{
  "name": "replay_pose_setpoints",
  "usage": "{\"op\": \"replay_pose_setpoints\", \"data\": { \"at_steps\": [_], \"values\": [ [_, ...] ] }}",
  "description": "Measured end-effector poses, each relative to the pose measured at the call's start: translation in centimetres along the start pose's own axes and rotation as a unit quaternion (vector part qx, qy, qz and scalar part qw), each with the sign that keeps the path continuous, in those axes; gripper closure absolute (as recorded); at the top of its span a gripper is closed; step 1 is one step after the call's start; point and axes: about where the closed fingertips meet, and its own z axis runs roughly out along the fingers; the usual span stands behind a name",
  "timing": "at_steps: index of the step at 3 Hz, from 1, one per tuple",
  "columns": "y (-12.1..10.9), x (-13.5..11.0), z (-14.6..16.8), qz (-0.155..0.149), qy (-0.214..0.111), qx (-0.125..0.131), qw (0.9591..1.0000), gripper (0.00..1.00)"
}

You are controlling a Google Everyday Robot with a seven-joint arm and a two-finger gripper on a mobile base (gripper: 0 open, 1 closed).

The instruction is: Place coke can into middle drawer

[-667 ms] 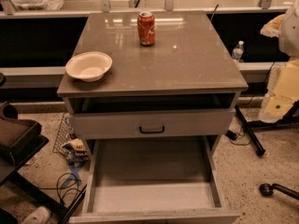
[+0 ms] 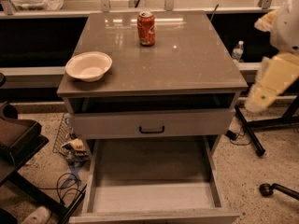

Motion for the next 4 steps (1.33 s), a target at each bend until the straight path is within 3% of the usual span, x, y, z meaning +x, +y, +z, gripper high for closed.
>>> {"op": "replay_pose_setpoints", "data": {
  "at_steps": [1, 2, 3, 4],
  "values": [
    [-5.2, -5.0, 3.4, 0.04, -0.117, 0.02, 0.9921, 0.0],
    [-8.5, -8.7, 6.7, 0.069, -0.225, 0.027, 0.9715, 0.0],
    [-11.9, -13.2, 8.4, 0.085, -0.357, 0.065, 0.928, 0.0],
    [-12.8, -16.2, 9.2, 0.106, -0.413, 0.098, 0.8992, 0.0]
  ]
}}
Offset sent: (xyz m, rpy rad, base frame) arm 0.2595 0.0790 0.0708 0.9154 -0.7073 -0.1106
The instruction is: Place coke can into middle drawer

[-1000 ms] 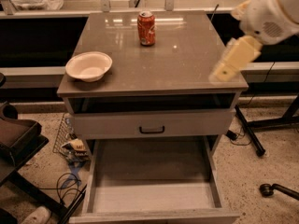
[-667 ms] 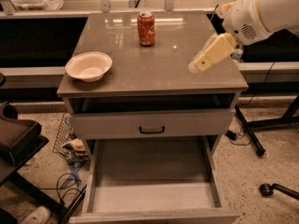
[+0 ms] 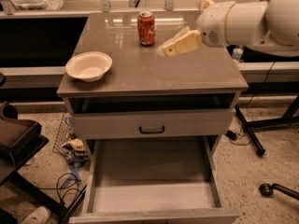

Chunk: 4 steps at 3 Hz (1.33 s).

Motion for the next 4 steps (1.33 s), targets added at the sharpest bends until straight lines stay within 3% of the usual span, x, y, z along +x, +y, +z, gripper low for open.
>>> {"op": "replay_pose_setpoints", "data": {
  "at_steps": [1, 2, 3, 4],
  "values": [
    [-1.4, -1.5, 0.4, -0.003, -0.019, 0.033, 0.9993, 0.0],
    [-1.4, -1.5, 0.4, -0.003, -0.019, 0.033, 0.9993, 0.0],
    [-4.2, 1.5, 4.9, 0.062, -0.009, 0.065, 0.9959, 0.0],
    [-8.3, 5.2, 9.4, 0.143, -0.016, 0.119, 0.9824, 0.0]
  ]
}}
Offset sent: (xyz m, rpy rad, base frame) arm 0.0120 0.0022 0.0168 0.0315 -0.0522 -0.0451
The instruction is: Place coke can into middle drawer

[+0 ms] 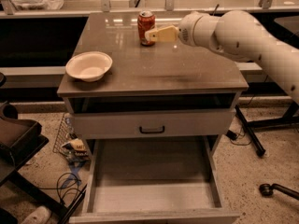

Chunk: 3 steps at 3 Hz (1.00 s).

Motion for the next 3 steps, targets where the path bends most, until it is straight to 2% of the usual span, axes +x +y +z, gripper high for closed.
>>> {"op": "replay_pose_setpoints", "data": {
  "at_steps": [1, 2, 3],
  "values": [
    [-3.3, 2.2, 4.3, 0.063, -0.02, 0.045, 0.9968, 0.0],
    [-5.3, 2.8, 7.8, 0.088, -0.047, 0.066, 0.9928, 0.0],
    [-5.8, 2.7, 8.4, 0.09, -0.054, 0.069, 0.9921, 0.0]
  ]
}}
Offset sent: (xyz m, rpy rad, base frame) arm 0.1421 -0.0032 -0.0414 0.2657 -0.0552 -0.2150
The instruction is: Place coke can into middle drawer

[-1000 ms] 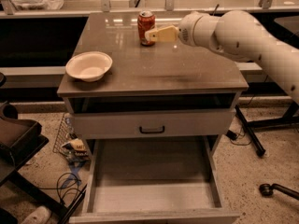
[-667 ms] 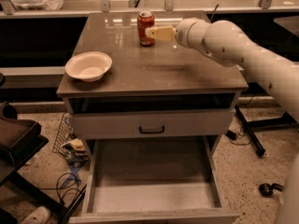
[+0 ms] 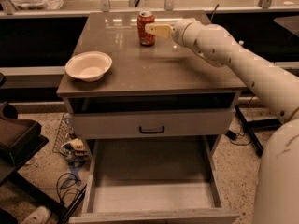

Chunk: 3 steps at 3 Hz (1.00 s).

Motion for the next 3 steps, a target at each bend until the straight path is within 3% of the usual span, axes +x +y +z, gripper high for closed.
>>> {"op": "replay_pose_setpoints", "data": {
  "at_steps": [1, 3],
  "values": [
    [1.0, 0.3, 0.5, -0.008, 0.0, -0.02, 0.9998, 0.0],
    [3.2, 2.4, 4.7, -0.031, 0.023, -0.074, 0.9965, 0.0]
  ]
}}
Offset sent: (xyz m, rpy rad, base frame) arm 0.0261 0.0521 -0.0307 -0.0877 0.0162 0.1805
